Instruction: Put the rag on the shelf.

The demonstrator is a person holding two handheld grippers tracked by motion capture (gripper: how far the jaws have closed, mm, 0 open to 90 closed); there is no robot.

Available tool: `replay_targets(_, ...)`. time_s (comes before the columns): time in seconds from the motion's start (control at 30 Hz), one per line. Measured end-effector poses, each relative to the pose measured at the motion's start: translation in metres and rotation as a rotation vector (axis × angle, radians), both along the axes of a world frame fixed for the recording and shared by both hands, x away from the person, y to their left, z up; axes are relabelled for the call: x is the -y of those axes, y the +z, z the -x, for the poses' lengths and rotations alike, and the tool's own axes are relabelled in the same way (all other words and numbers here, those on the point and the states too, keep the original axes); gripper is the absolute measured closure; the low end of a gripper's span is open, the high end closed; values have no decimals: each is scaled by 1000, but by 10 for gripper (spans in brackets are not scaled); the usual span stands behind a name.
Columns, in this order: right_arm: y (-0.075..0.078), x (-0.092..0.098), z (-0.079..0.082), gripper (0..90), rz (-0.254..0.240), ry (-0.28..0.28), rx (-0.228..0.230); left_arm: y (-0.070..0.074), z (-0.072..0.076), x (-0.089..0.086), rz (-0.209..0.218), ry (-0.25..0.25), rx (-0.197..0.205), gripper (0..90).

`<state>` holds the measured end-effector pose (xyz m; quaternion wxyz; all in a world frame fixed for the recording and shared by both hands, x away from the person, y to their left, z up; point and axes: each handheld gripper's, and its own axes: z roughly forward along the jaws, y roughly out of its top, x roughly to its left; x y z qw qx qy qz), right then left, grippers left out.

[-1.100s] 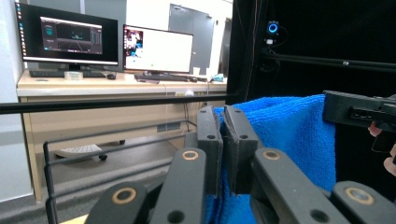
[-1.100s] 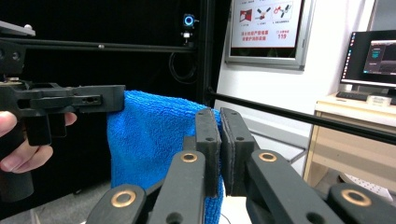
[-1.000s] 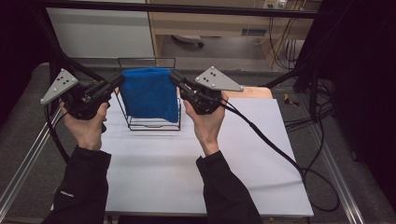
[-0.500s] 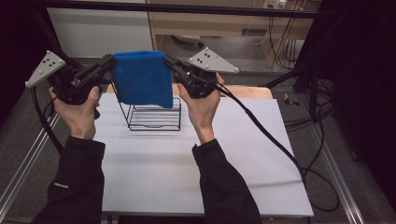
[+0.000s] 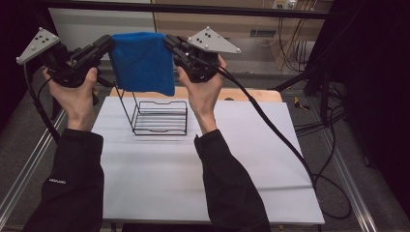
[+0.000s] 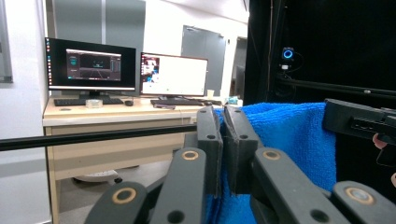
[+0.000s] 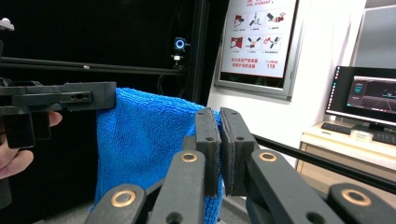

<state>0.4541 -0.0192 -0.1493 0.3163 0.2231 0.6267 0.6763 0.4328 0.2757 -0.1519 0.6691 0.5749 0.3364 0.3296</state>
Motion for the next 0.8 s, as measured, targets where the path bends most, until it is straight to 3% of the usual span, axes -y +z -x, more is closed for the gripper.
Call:
replay_targets(0.2,6,-7,-16,873,-11,-3,-6,1,-16,-6,14,11,-18,854)
replay_targets(0.53,10,-18,-46,873,32,-33,-20,4,-47,-10,-1,40,-40,854)
replay_targets(0.7,8,-24,-61,873,63,-47,-20,-2,-64,-11,12,32,-57,854)
replay_targets(0.8,3,-25,-70,873,82,-55,-33,-7,-71,-10,-11,44,-68,854)
